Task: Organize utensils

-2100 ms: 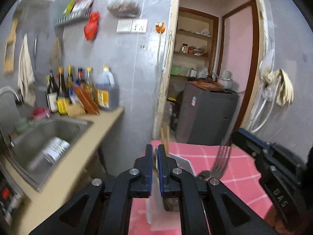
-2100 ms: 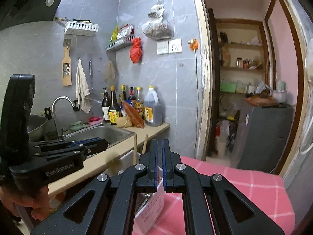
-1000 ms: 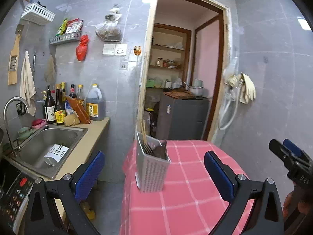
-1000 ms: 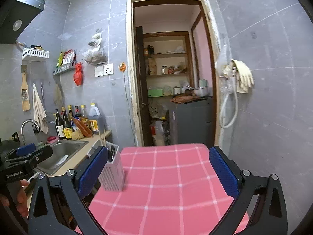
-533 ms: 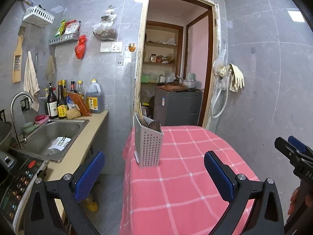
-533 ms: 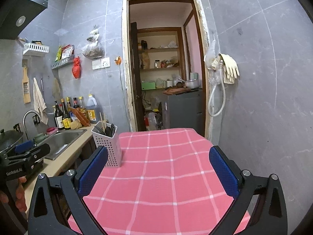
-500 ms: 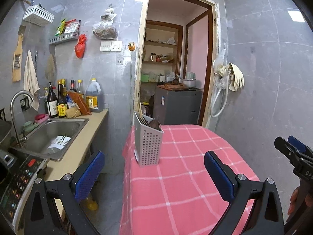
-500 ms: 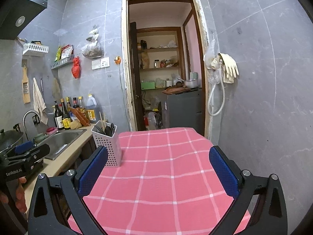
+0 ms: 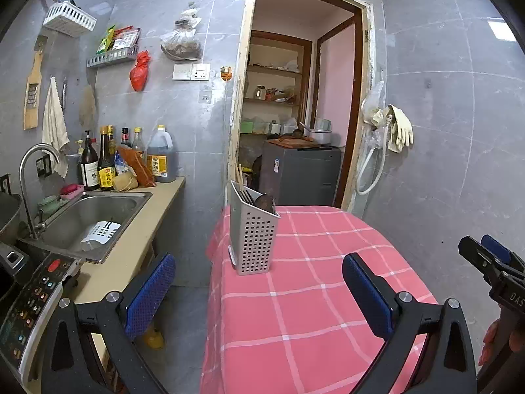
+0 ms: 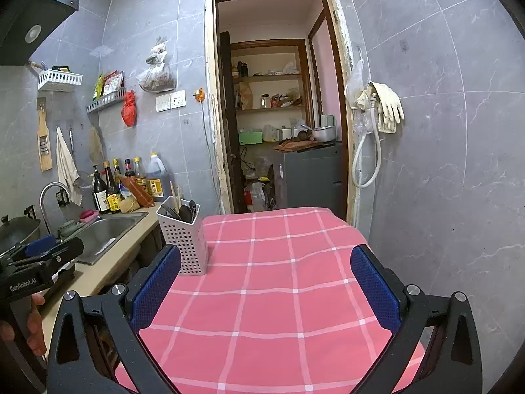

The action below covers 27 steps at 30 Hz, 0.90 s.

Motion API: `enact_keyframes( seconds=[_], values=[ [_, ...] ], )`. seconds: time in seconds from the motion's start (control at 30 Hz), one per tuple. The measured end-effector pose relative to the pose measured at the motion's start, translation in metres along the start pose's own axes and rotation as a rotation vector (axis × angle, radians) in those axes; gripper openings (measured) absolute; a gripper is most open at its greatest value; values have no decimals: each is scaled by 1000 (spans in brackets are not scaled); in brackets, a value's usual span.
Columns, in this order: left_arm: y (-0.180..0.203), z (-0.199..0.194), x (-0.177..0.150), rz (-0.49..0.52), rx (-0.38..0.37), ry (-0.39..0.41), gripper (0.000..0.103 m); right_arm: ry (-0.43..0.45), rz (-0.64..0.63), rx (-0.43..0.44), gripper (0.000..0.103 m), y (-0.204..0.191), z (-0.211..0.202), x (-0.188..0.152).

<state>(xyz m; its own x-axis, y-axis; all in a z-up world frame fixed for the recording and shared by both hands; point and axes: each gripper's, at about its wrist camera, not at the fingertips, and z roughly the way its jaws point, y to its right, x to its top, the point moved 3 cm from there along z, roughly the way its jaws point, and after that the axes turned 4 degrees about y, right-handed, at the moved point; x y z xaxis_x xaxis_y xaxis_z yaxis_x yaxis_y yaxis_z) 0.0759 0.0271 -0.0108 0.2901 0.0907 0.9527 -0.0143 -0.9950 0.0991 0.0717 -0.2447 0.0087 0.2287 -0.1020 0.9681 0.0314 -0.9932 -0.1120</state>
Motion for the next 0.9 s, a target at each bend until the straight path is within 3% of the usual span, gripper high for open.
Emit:
enact_keyframes(
  seconds=[0.9],
  values=[
    [2,7,2,19,-5,-12,102,-7,3,-3,102,-1,4,-5]
  ],
)
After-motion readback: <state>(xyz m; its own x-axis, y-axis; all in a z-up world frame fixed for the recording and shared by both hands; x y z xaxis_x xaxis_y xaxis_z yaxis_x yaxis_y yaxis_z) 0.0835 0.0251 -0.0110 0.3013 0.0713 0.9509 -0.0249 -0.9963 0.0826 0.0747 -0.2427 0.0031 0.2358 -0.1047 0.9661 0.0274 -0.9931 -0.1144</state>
